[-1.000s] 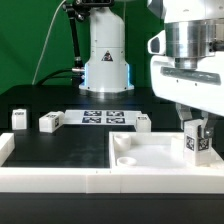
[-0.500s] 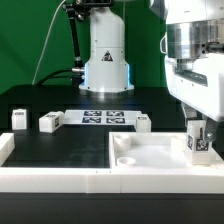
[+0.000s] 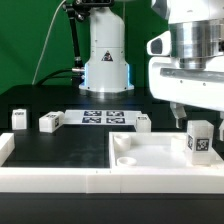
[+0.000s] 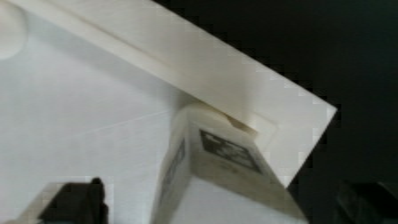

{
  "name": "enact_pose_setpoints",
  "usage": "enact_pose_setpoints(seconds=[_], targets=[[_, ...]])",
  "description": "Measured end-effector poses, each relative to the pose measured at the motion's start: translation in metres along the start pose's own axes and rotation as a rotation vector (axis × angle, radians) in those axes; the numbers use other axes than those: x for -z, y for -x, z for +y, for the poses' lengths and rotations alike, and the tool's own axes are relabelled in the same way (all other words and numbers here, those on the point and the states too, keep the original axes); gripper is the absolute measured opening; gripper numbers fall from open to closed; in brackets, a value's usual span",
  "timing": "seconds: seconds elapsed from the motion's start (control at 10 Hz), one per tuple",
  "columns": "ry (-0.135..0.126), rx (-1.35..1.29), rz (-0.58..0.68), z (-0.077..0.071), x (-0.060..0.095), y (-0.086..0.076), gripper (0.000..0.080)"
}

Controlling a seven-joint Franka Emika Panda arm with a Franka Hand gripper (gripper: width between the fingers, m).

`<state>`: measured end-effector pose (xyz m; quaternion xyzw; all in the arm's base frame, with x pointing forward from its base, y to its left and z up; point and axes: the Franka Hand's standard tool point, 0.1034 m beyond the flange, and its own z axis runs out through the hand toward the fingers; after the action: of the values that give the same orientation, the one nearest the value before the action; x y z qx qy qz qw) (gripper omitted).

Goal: Assemble one leg

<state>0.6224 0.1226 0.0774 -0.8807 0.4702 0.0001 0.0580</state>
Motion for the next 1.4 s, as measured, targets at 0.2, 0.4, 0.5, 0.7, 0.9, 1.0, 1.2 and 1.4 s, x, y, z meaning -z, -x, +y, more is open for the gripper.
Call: enact_pose_setpoints(seconds=[0.2, 0.4, 0.5, 0.7, 0.9, 1.0, 1.2, 1.4], targets=[[0.001, 0.197, -0.001, -0.0009, -0.0012, 0.003, 0.0649], [0.018, 0.437, 0.011, -0.0009, -0.0008, 0.0028, 0.0649], [0.043, 0.554, 0.014, -0.0018, 0.001, 0.004, 0.0649], [0.059, 0.75, 0.018, -0.0035, 0.003, 0.0037, 0.0649], [0.059, 0.817, 0.015, -0.0033, 0.003, 0.0032, 0.0649], [0.059, 0.814, 0.015, -0.0033, 0.003, 0.0032, 0.0559], [0.06, 0.812, 0.017, -0.0025, 0.0034, 0.0013, 0.0294], [0.06, 0.81, 0.018, -0.0022, 0.0036, 0.0004, 0.0294]])
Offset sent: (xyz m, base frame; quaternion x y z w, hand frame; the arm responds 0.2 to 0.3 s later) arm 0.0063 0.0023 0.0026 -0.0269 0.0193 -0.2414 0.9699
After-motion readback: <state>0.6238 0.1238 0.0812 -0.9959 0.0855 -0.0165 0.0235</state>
